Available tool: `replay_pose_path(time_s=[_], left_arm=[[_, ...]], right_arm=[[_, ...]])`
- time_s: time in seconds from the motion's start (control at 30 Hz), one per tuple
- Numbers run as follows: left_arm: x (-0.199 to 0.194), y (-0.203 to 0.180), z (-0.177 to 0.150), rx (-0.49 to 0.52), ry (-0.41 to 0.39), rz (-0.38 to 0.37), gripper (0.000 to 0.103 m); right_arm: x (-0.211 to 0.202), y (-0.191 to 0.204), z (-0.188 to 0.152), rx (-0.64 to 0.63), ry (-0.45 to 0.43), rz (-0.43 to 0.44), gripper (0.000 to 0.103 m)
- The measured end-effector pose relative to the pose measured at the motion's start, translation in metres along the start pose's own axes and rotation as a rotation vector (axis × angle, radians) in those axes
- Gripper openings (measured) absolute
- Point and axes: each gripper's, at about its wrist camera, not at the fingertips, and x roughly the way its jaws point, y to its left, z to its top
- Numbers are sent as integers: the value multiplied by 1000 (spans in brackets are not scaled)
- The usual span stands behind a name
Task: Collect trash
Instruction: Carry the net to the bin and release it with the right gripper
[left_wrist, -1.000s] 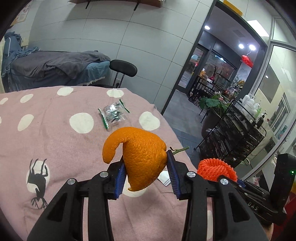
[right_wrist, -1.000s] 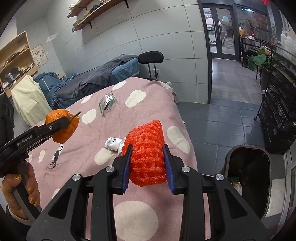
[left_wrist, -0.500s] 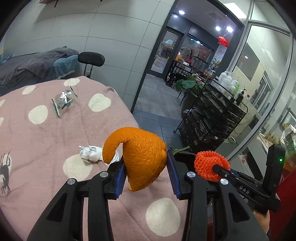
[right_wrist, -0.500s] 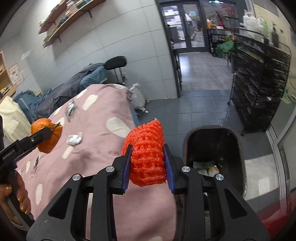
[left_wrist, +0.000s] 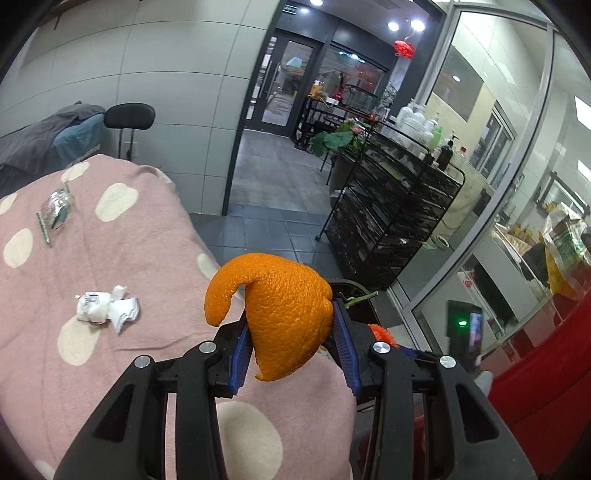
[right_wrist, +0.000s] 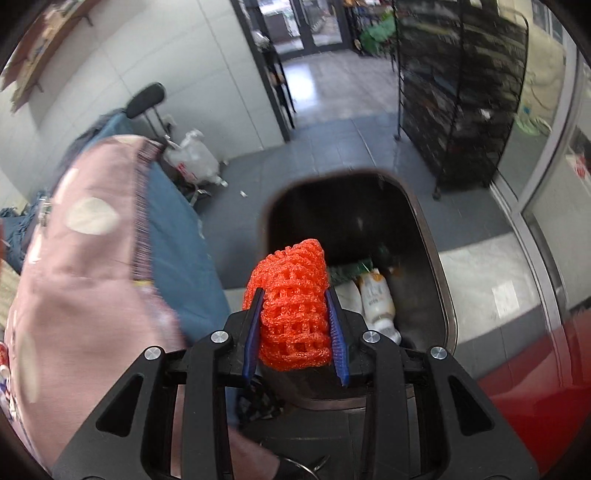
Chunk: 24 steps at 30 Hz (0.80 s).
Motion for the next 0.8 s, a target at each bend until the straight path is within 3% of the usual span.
replay_pose_path(time_s=[0.3, 0.4, 0.47, 0.8], left_arm=[[20, -23, -5, 44, 38, -33, 40], [25, -26, -6, 47, 50, -41, 40], [27, -29, -6, 51, 54, -44, 40], [49, -44, -8, 74, 106, -73, 40]], right_arm=[[61, -36, -10, 59, 92, -76, 33], [69, -39, -13, 63, 102, -79, 45], [68, -42, -15, 71, 89, -89, 71], [42, -44, -25, 98, 42, -93, 75]])
